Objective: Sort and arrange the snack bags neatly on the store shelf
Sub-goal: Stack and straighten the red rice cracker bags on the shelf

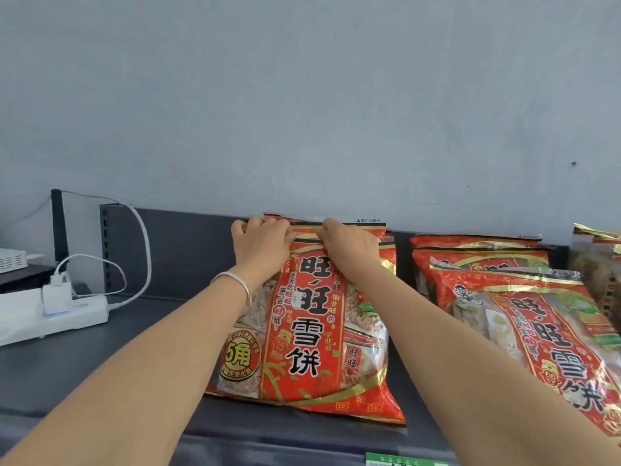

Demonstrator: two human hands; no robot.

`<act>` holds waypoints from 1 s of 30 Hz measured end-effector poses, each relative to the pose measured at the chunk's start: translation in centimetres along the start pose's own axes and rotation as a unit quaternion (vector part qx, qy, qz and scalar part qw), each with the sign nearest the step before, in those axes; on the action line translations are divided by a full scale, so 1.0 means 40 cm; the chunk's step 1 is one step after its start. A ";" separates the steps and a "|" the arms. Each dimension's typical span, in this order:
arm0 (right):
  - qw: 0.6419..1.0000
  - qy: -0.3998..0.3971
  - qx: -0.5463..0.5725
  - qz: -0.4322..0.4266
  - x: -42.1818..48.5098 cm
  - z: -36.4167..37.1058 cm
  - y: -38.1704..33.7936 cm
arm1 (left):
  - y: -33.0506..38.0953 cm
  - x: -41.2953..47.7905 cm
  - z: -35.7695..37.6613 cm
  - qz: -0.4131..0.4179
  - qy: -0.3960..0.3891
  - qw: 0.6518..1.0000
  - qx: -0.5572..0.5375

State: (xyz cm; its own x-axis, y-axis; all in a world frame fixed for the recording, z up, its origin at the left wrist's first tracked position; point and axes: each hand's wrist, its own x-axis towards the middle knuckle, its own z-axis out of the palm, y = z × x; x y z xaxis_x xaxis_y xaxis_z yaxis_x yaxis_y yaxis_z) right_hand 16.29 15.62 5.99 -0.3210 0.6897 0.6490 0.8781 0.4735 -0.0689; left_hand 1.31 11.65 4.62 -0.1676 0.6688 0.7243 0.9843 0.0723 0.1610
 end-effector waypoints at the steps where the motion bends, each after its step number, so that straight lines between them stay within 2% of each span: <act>1: 1.000 0.004 0.008 -0.004 -0.001 -0.001 0.000 | 0.002 0.005 -0.002 -0.019 -0.012 1.000 -0.009; 5: 0.998 -0.006 -0.002 -0.064 -0.020 0.014 0.011 | 0.023 0.007 -0.009 -0.089 -0.009 0.996 -0.025; 8: 0.999 -0.010 -0.002 -0.050 -0.033 0.021 0.024 | 0.033 -0.025 0.006 -0.085 0.048 0.995 -0.031; 10: 0.999 0.010 -0.016 -0.036 -0.039 0.020 0.030 | 0.026 -0.061 0.017 -0.074 0.057 0.994 -0.048; 12: 0.999 0.011 -0.023 -0.019 -0.047 0.018 0.032 | 0.013 -0.102 0.023 -0.105 0.056 0.988 -0.097; 15: 1.000 -0.015 0.011 0.011 -0.062 0.010 0.024 | -0.009 -0.157 0.031 -0.180 0.015 0.956 -0.230; 17: 0.999 -0.011 0.033 0.020 -0.070 0.004 0.016 | -0.013 -0.183 0.032 -0.194 -0.009 0.943 -0.271; 23: 0.998 0.022 0.050 0.034 -0.094 -0.022 0.024 | 0.017 -0.211 0.013 -0.178 -0.013 0.940 -0.291; 27: 0.997 -0.053 0.047 0.022 -0.105 -0.030 0.041 | 0.025 -0.231 0.017 -0.203 -0.063 0.943 -0.254; 30: 0.998 -0.047 0.047 0.012 -0.106 -0.028 0.043 | 0.023 -0.240 0.018 -0.198 -0.054 0.950 -0.234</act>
State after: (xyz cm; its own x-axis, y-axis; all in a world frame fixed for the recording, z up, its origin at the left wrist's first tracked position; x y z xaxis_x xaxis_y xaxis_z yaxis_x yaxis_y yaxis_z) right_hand 19.55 12.88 3.96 -0.3358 0.7475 0.5732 0.8504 0.5023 -0.1568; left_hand 3.84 5.81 -2.65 -0.4878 0.7318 0.4759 0.7086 0.0135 0.7055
